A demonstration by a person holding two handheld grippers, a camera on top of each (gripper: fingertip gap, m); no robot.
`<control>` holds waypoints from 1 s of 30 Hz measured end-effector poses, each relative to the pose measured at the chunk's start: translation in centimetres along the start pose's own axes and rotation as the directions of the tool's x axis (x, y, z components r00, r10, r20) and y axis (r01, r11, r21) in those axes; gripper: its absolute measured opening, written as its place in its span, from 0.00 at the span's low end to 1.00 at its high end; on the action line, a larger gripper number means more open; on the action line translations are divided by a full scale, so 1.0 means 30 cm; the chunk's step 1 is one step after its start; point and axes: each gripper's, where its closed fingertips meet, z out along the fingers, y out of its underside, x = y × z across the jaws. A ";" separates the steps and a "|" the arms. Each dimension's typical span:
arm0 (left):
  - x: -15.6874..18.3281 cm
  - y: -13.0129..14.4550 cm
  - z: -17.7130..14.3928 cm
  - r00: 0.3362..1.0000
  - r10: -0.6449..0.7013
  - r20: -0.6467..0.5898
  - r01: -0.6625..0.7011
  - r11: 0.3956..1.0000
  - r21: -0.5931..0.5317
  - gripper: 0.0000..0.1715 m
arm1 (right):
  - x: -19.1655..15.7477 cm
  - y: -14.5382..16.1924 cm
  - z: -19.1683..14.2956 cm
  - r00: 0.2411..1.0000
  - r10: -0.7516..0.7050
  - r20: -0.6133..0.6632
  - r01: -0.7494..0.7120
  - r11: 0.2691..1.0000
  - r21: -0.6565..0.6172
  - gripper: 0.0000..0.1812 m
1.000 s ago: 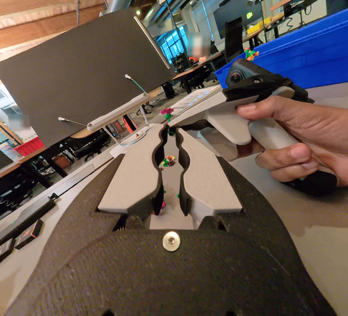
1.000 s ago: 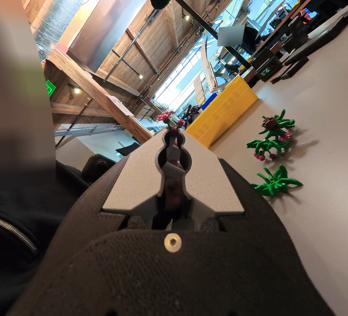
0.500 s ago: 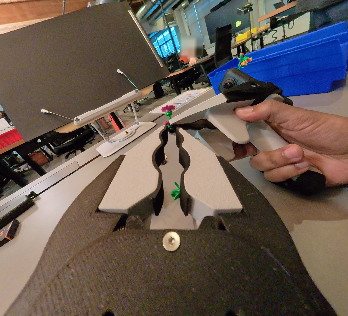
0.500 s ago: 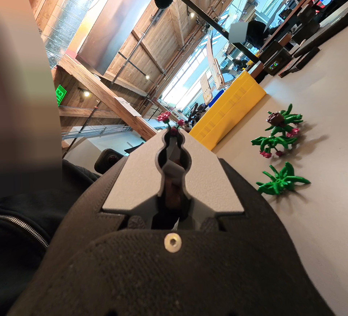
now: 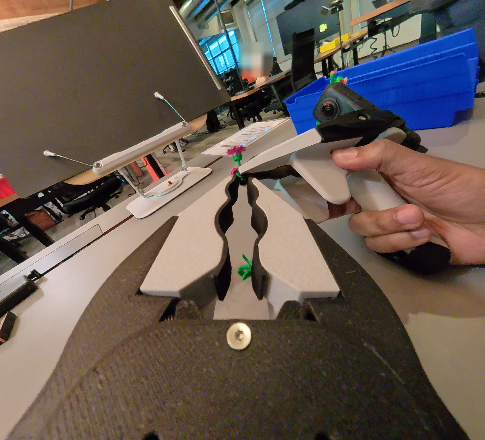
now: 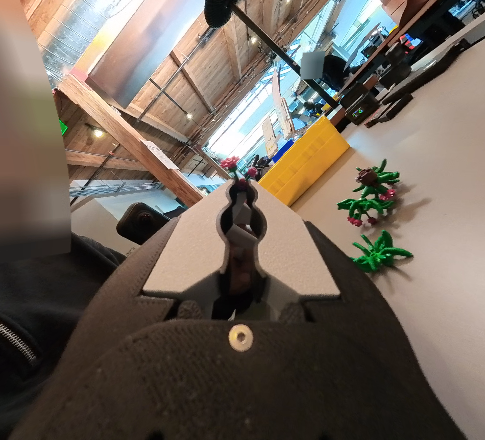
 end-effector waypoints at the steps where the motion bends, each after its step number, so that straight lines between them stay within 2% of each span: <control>1: 0.000 -0.003 -0.002 1.000 0.001 0.000 -0.001 1.000 0.003 0.01 | -0.004 0.000 0.001 1.000 -0.008 0.001 0.008 1.000 0.003 0.02; 13: 0.010 -0.068 -0.025 0.996 -0.084 -0.019 0.086 0.990 0.113 0.01 | -0.073 -0.015 0.002 0.982 -0.188 -0.022 0.190 0.978 0.083 0.03; 16: 0.026 -0.054 -0.042 0.997 -0.066 -0.034 0.070 0.991 0.113 0.01 | -0.052 -0.121 -0.082 0.989 -0.139 -0.046 0.146 0.956 0.253 0.02; 17: 0.025 -0.062 -0.040 0.996 -0.077 -0.036 0.081 0.990 0.118 0.01 | -0.052 -0.125 -0.087 0.988 -0.143 -0.048 0.151 0.957 0.247 0.02; 20: 0.008 -0.076 -0.031 0.992 -0.119 -0.041 0.123 0.985 0.120 0.01 | -0.104 -0.052 -0.015 0.951 -0.301 -0.071 0.308 0.943 0.123 0.03; 22: -0.005 -0.040 -0.026 0.994 -0.105 -0.024 0.107 0.991 0.079 0.01 | -0.113 -0.038 -0.001 0.914 -0.392 -0.108 0.400 0.913 0.074 0.03; 26: -0.087 0.016 0.018 0.988 -0.155 0.017 0.156 0.987 -0.042 0.01 | -0.089 -0.108 -0.055 0.805 -0.545 -0.232 0.563 0.826 0.013 0.02; 28: -0.122 0.086 0.083 0.982 -0.189 -0.005 0.184 0.961 -0.205 0.01 | -0.077 -0.128 -0.074 0.753 -0.596 -0.278 0.617 0.787 -0.017 0.02; 30: -0.136 0.159 0.158 0.978 -0.199 -0.056 0.165 0.916 -0.366 0.01 | -0.066 -0.128 -0.077 0.757 -0.589 -0.283 0.611 0.791 -0.013 0.02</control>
